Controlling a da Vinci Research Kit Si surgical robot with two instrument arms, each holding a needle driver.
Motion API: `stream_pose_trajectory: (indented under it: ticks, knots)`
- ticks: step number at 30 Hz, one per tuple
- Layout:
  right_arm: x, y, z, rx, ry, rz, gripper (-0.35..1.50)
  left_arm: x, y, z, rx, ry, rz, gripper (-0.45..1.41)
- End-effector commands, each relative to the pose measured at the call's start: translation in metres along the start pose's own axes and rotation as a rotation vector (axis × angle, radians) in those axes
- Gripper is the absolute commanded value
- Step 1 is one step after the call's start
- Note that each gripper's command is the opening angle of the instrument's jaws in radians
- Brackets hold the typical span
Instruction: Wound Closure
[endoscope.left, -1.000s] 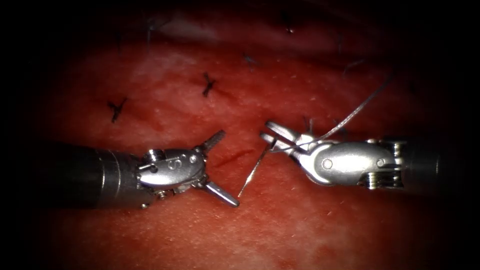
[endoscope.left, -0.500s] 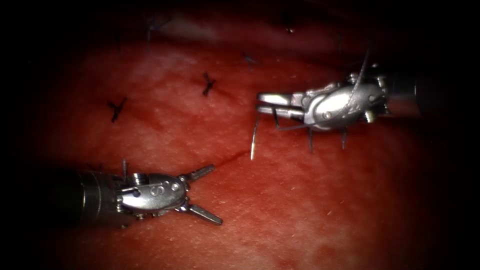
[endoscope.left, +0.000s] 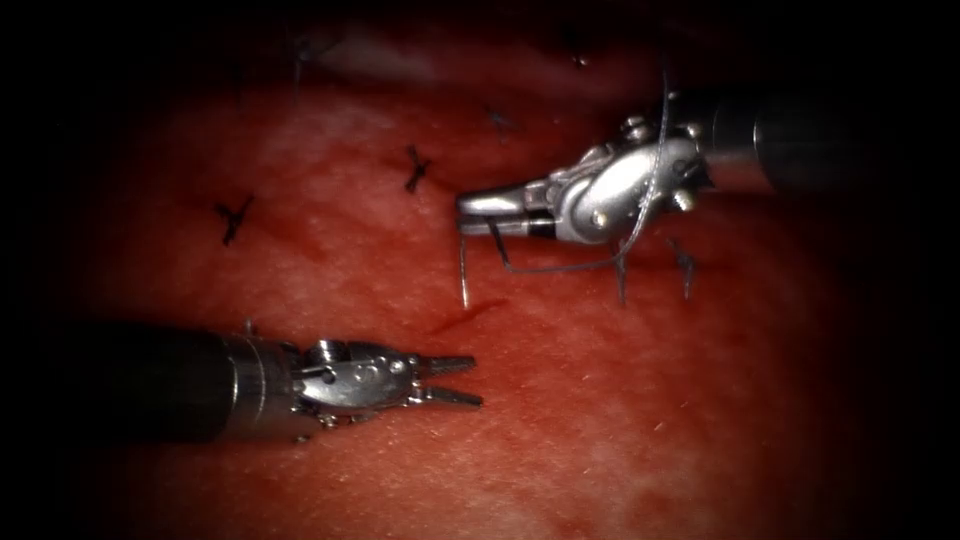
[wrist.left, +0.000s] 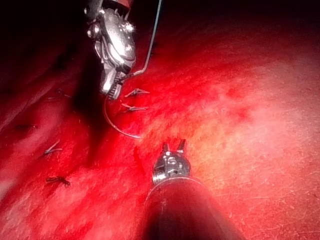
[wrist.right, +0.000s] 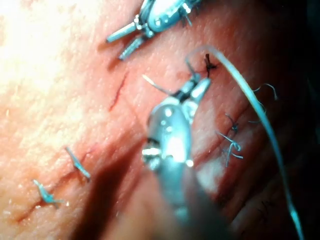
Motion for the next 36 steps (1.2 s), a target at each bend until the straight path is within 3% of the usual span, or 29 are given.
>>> stream_pose_trajectory:
  ticks: [1,13,17,25,31,36]
  knots:
    - [-0.0011,0.0004,0.0005,-0.002,0.001,-0.004,-0.35,-0.0001,0.0001,0.0008,-0.001,0.002,-0.001,-0.01]
    - [-0.0045,-0.0019,0.0009,0.001,-0.042,-0.037,-0.35,-0.0048,-0.0004,0.0065,0.043,-0.055,-0.012,0.04]
    - [-0.0057,-0.0031,0.0012,0.005,-0.051,-0.052,-0.35,-0.0073,-0.001,0.0068,0.039,-0.073,-0.033,0.07]
    - [-0.0062,-0.0041,0.0015,0.009,-0.052,-0.064,-0.35,-0.0079,-0.0035,0.0067,0.06,-0.075,-0.042,0.09]
    - [-0.0069,-0.0052,0.002,0.022,0.004,-0.141,-0.35,-0.0092,-0.0031,0.0076,0.085,-0.075,-0.038,0.11]
    - [-0.0079,-0.0056,0.0023,0.02,-0.004,-0.154,-0.35,-0.009,-0.0032,0.0075,0.087,-0.076,-0.042,0.12]
